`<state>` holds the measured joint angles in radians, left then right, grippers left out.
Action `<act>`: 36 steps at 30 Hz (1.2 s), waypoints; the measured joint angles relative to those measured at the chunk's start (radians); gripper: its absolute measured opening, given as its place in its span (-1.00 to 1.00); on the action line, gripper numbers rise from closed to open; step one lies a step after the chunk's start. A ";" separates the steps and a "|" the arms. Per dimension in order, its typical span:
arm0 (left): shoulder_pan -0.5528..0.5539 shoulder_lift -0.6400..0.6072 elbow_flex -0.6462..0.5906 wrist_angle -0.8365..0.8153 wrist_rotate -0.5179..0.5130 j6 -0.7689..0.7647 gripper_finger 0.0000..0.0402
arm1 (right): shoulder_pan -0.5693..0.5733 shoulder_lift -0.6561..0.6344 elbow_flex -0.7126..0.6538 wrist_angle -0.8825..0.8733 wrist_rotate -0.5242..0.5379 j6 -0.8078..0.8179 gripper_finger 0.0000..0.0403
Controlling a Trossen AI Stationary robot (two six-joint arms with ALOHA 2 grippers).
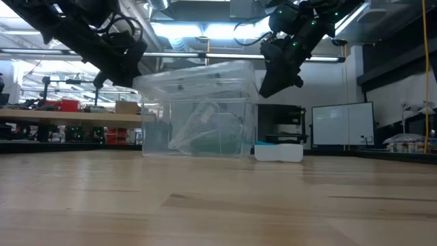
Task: Roll bandage
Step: Close the transparent bin
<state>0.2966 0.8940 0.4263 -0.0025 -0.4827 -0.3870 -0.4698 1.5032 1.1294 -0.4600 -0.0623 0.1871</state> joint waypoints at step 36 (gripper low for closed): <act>0.007 0.012 -0.003 0.296 0.004 0.130 -0.99 | 0.013 0.000 0.000 -0.072 0.000 -0.001 -0.47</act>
<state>0.3037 0.9057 0.4229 0.2939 -0.4783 -0.2569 -0.4573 1.5032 1.1297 -0.5315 -0.0622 0.1864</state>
